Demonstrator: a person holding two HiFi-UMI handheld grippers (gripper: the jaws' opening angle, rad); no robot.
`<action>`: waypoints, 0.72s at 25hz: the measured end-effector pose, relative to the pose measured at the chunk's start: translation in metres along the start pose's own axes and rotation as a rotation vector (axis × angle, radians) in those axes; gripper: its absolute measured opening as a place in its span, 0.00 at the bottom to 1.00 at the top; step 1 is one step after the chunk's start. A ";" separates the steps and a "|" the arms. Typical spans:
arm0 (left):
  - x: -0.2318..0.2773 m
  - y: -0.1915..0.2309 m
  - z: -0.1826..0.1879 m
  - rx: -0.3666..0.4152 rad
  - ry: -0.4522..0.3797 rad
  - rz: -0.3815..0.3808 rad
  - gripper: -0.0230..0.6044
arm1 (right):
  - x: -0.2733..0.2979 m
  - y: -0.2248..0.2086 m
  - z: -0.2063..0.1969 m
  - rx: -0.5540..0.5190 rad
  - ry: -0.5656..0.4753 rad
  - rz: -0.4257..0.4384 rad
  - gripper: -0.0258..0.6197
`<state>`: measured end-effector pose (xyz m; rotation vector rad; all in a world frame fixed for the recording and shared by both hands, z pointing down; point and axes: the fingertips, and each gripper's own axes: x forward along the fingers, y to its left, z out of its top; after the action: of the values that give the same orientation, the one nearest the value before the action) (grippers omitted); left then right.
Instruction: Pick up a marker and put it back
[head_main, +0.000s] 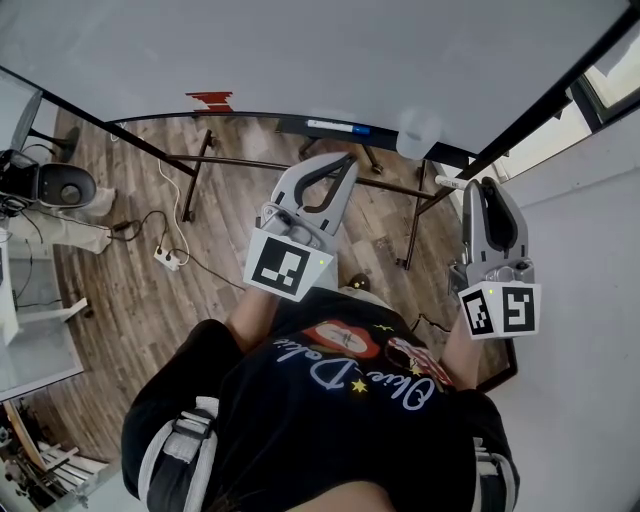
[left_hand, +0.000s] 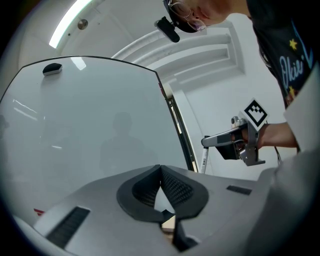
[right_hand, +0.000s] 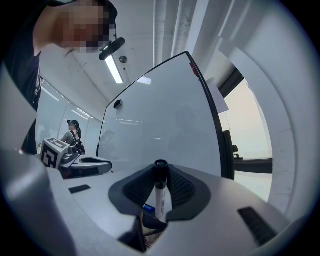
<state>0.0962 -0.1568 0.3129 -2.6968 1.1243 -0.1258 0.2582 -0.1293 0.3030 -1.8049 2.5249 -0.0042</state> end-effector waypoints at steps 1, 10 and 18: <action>0.001 0.001 0.000 0.001 0.001 0.001 0.04 | 0.001 -0.001 0.000 0.000 0.000 0.000 0.15; 0.005 0.004 -0.003 0.000 0.006 0.003 0.04 | 0.007 -0.004 0.000 0.004 -0.004 0.001 0.15; 0.007 0.011 -0.005 -0.004 0.010 0.007 0.04 | 0.018 -0.006 0.002 0.000 -0.008 0.004 0.15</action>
<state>0.0928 -0.1698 0.3152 -2.6989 1.1376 -0.1367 0.2579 -0.1477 0.3006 -1.7955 2.5230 0.0032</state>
